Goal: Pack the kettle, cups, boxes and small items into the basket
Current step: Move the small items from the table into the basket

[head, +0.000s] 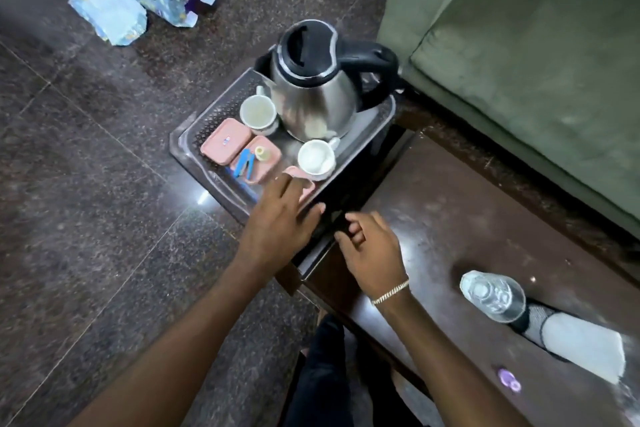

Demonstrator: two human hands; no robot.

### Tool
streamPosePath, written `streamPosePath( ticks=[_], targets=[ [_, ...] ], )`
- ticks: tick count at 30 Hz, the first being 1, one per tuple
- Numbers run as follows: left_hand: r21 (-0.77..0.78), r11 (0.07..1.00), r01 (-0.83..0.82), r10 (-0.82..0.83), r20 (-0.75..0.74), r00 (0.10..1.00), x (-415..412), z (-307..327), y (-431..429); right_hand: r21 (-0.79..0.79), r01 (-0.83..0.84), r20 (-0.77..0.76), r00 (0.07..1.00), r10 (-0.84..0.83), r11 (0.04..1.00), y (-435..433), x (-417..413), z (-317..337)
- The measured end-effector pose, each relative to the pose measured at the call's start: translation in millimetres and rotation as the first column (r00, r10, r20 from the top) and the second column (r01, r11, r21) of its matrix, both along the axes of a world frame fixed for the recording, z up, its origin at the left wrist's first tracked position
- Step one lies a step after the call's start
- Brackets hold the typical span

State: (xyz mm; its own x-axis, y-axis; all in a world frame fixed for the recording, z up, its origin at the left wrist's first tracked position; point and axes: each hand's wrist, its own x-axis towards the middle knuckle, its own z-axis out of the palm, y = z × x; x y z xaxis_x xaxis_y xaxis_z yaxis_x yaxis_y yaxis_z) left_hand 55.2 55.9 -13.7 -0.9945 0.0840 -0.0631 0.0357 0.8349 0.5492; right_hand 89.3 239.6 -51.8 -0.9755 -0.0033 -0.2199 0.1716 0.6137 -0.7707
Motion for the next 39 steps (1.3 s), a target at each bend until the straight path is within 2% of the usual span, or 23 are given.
streamPosePath(
  ticks=[4, 11, 19, 29, 39],
  targets=[
    [0.033, 0.984, 0.177, -0.179, 0.125, 0.976, 31, -18, 59, 0.064, 0.12, 0.131, 0.983, -0.128, 0.991, 64, 67, -13],
    [0.094, 0.925, 0.368, -0.379, 0.278, 0.883, 93, -59, 171, 0.17, 0.34, 0.193, 0.909, -0.369, 0.925, 177, 181, -19],
    [0.167, 0.919, 0.357, -0.394, 0.383, 0.835, 134, -74, 258, 0.293, 0.437, 0.24, 0.827, -0.508, 0.85, 267, 266, -49],
    [0.119, 0.916, 0.382, -0.394, 0.436, 0.809, 156, -92, 282, 0.351, 0.408, 0.27, 0.818, -0.509, 0.843, 295, 279, -79],
    [0.129, 0.852, 0.508, -0.5, 0.488, 0.715, 176, -109, 298, 0.372, 0.387, 0.253, 0.832, -0.494, 0.844, 295, 268, -84]
  ],
)
